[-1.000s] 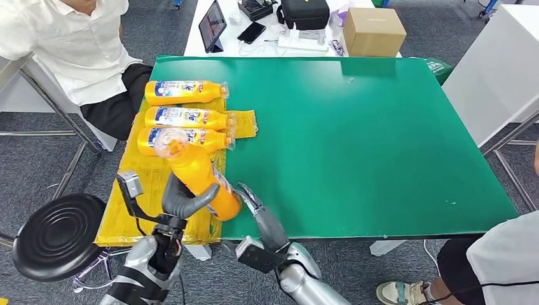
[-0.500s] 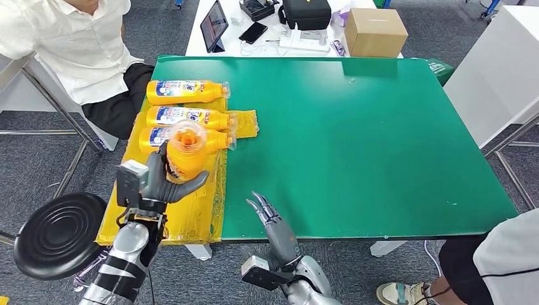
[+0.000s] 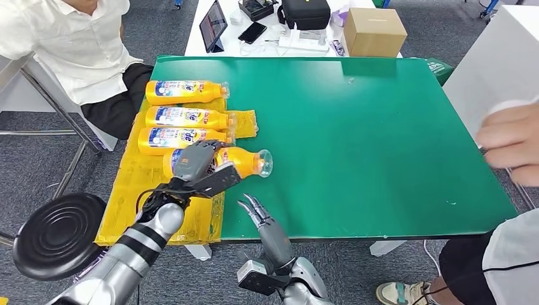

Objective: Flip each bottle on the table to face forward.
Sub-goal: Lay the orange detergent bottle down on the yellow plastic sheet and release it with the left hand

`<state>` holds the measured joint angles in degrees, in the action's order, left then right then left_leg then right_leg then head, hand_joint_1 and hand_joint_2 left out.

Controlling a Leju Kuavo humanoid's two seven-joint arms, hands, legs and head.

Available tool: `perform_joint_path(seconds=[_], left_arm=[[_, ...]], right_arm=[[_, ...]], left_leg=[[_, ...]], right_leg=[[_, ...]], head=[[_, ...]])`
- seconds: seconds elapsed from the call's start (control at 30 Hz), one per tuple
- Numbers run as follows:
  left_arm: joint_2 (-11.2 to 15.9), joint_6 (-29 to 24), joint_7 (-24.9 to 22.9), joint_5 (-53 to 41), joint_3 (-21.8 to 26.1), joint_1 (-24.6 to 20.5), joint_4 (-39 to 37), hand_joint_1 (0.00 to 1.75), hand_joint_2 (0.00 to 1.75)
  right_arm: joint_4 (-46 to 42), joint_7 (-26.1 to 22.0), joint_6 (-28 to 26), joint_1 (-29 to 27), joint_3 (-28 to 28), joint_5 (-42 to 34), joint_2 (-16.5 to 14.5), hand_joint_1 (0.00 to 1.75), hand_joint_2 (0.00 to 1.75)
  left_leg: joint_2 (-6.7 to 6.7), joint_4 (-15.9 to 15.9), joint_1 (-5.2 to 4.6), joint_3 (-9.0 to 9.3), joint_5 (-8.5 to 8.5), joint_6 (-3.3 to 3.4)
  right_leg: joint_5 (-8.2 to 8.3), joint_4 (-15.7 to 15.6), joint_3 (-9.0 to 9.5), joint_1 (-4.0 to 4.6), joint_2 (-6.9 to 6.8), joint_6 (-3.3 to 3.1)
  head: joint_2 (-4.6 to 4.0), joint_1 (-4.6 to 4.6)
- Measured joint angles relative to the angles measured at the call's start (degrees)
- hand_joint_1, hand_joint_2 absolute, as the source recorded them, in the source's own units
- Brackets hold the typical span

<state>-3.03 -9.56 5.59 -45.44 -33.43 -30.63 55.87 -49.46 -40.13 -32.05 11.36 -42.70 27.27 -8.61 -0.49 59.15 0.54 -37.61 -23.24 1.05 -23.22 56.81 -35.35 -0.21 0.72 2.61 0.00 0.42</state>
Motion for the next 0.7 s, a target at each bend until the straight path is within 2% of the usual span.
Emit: perform_joint_path(seconds=[0.2, 0.33, 0.47, 0.6, 0.63, 0.7], left_arm=[[-1.01, 1.00, -3.62, -5.00, -0.87, -5.02, -10.61, 1.75, 1.75], [-1.29, 0.10, -6.04, -7.74, -0.89, -7.93, -17.71, 1.75, 1.75], [-1.29, 2.28, -7.83, -7.86, -0.50, -9.73, -23.34, 1.75, 1.75], [-1.17, 7.29, -6.79, -4.56, 1.32, -11.37, -27.39, 1.75, 1.75], [-1.14, 8.16, -6.51, -4.03, 1.80, -11.91, -28.16, 1.69, 1.75], [-1.07, 10.01, -5.93, -3.67, 2.42, -12.86, -29.49, 0.85, 1.75]], right_arm=[[-1.49, 0.00, 1.25, -0.40, -0.17, -1.25, -0.50, 0.00, 0.00], [-1.60, 0.00, 1.41, -0.51, -0.21, -2.42, -0.74, 0.00, 1.75], [-1.50, 0.00, 2.03, -0.52, -0.20, -3.52, -0.81, 0.00, 1.75], [-0.73, 0.00, 2.67, -0.32, -0.20, -4.27, -0.81, 0.00, 1.75], [-0.47, 0.00, 2.71, -0.18, -0.20, -4.45, -0.81, 0.00, 1.75], [0.05, 0.00, 2.82, 0.19, -0.20, -4.84, -0.81, 0.00, 1.75]], left_leg=[[0.01, 0.00, 0.00, -0.02, 0.00, -0.01], [-0.01, 0.00, 0.00, -0.02, 0.00, -0.01], [0.00, 0.00, 0.00, -0.02, 0.00, -0.01], [-0.02, -0.01, 0.00, 0.03, 0.00, -0.01], [-0.03, -0.01, 0.00, 0.07, 0.00, -0.01], [-0.02, -0.02, 0.00, 0.16, -0.01, -0.02]], right_leg=[[0.00, 0.01, 0.00, 0.00, 0.01, 0.00], [0.00, 0.01, 0.00, 0.00, 0.01, 0.00], [0.00, 0.01, 0.01, 0.00, 0.01, 0.00], [0.00, 0.02, 0.10, 0.00, 0.01, 0.00], [0.00, 0.02, 0.14, 0.00, 0.01, 0.00], [0.00, 0.02, 0.20, 0.00, 0.01, -0.01]], head=[[0.00, 0.00], [0.00, 0.01], [0.00, -0.01], [0.00, 0.01], [0.00, 0.00], [0.00, -0.01]])
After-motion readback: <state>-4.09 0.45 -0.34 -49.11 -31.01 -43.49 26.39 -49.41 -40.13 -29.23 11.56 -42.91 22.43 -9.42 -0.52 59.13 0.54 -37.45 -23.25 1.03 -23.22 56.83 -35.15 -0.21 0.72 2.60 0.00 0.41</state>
